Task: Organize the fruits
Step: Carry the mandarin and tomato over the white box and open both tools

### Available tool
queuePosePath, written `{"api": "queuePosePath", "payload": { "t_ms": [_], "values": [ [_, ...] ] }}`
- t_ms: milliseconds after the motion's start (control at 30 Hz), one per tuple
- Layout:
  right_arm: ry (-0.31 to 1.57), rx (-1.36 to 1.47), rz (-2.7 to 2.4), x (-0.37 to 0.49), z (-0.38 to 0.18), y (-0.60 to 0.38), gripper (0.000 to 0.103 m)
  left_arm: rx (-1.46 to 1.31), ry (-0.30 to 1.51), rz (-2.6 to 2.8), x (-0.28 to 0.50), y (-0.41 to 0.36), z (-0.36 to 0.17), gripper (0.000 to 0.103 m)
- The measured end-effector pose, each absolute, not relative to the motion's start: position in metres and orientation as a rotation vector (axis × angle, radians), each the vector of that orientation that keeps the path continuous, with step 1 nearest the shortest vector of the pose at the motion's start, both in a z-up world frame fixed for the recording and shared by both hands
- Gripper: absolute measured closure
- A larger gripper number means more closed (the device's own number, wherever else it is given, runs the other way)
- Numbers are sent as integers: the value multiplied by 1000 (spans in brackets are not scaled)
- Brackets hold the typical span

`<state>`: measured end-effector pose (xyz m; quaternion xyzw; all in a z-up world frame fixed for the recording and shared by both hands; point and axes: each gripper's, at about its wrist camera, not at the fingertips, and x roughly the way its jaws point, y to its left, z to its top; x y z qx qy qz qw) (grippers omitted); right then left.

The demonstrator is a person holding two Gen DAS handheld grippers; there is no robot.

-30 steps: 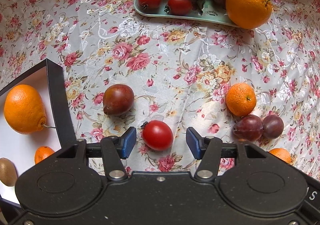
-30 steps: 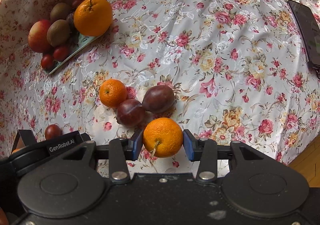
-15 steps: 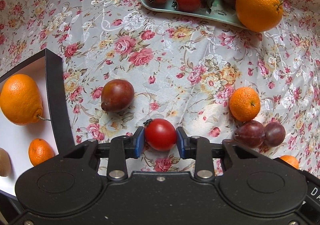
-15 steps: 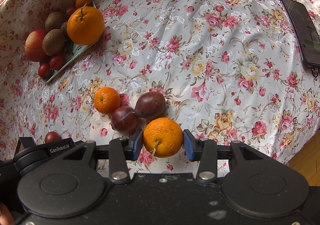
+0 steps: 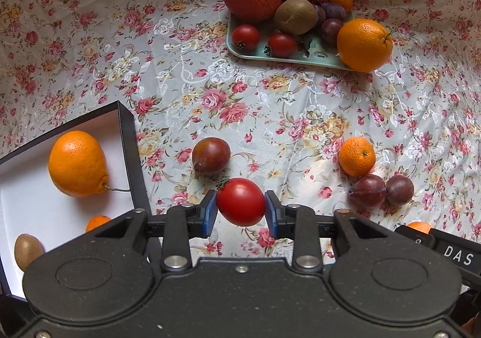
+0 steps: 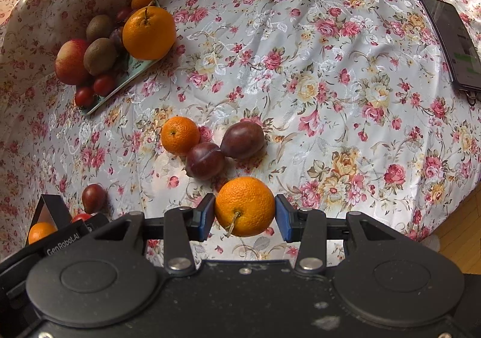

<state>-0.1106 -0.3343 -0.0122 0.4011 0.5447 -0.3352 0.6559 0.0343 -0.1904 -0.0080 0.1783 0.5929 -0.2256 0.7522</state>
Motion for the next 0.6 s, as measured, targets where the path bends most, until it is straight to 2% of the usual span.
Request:
{"api": "queuePosePath", "payload": {
  "t_ms": [600],
  "values": [
    [1243,873,-648,-97,-3,-244,59,260,1238,-339,29,-64,13,61]
  ]
}}
